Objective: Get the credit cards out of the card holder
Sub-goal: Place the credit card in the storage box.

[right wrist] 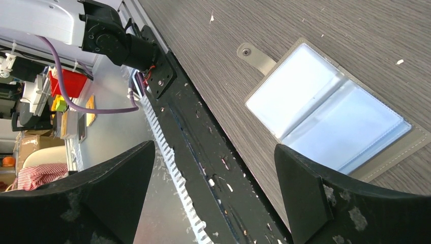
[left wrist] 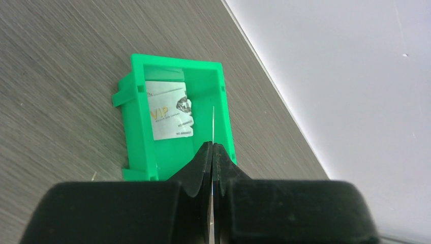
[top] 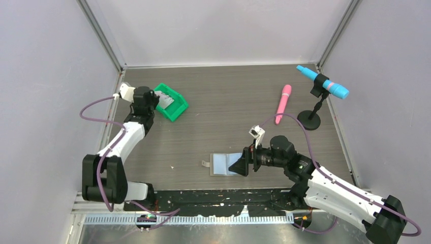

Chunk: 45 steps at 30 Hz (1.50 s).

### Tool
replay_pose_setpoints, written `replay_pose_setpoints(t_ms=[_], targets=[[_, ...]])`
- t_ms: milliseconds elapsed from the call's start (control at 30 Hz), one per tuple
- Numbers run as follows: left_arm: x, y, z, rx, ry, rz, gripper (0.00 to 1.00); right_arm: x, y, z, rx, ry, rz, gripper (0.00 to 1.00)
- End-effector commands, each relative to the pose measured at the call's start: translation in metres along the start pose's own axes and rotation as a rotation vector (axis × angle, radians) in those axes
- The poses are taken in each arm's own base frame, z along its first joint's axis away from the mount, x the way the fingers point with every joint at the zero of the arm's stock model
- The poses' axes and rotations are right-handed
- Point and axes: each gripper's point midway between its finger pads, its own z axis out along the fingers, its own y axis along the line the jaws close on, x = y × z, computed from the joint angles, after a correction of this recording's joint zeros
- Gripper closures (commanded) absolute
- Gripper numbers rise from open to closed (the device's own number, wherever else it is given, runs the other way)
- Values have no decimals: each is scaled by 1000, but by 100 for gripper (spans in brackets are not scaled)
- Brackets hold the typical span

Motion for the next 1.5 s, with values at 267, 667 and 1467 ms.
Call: replay_pose_setpoints(t_ms=[267, 667, 1467], targets=[[-12, -16, 54, 15, -67, -24, 100, -25, 10, 6, -12, -41, -32, 5], [2, -6, 80, -18, -57, 48, 100, -25, 7, 14, -10, -15, -16, 5], [17, 18, 95, -109, -23, 133, 85, -28, 5, 15, -3, -17, -7, 5]])
